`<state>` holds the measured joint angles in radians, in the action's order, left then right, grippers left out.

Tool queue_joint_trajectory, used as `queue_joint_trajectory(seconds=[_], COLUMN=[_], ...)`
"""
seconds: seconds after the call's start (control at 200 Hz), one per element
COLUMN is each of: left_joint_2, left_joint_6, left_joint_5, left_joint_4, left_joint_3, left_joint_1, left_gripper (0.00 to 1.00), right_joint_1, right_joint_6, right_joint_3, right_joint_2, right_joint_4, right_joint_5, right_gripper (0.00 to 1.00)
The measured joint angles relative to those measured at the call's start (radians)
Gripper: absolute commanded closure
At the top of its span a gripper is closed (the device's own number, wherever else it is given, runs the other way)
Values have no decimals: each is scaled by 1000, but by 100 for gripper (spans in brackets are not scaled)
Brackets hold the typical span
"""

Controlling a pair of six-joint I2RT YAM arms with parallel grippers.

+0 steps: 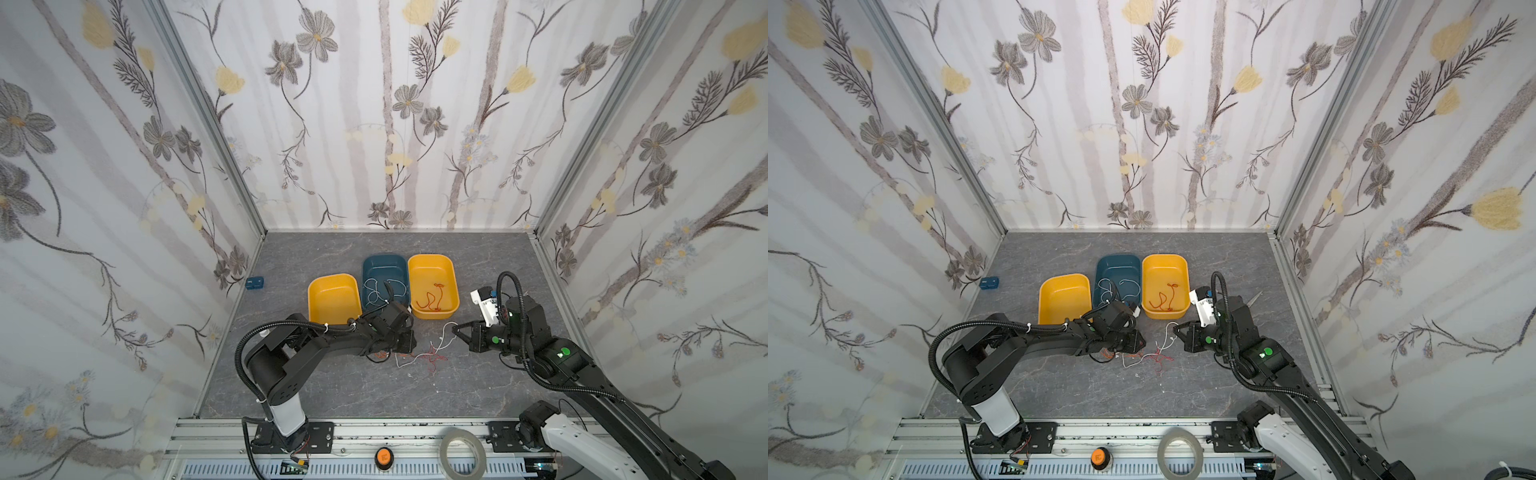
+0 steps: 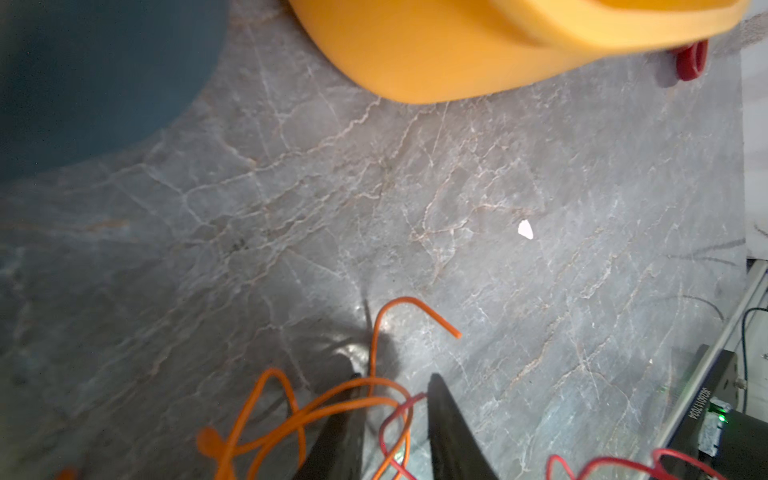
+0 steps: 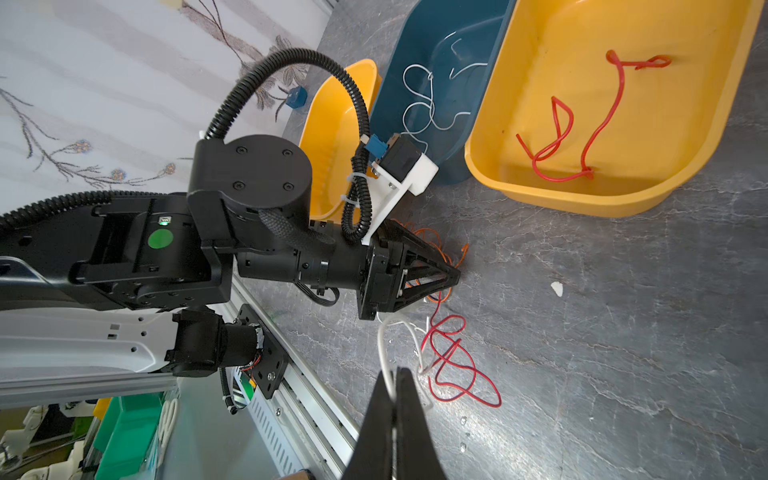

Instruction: Untangle the cables

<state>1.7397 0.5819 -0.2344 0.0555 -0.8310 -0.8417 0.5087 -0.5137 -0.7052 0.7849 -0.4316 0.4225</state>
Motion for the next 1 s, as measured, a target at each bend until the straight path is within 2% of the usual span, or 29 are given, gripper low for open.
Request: queue_joint_trajectory(seconds=[0.115, 0.235, 0.505, 0.739, 0.999], left_joint_2=[-2, -21, -109, -156, -177], left_joint_6=[1, 1, 21, 28, 35], left_joint_5=[17, 35, 81, 101, 104], left_joint_4=[-8, -19, -45, -52, -60], left_joint_3=[5, 21, 101, 147, 161], left_joint_1=[0, 2, 12, 24, 28], left_gripper=[95, 100, 100, 100, 100], right_joint_1=[-57, -122, -354, -559, -600], right_joint_6=[16, 38, 74, 103, 101], right_joint_3=[-23, -51, -105, -141, -190], right_joint_2=[-34, -56, -91, -90, -81], right_joint_4=[-38, -103, -236, -279, -284], right_joint_5=[-19, -66, -222, -227, -216], right_gripper=[99, 99, 100, 100, 100])
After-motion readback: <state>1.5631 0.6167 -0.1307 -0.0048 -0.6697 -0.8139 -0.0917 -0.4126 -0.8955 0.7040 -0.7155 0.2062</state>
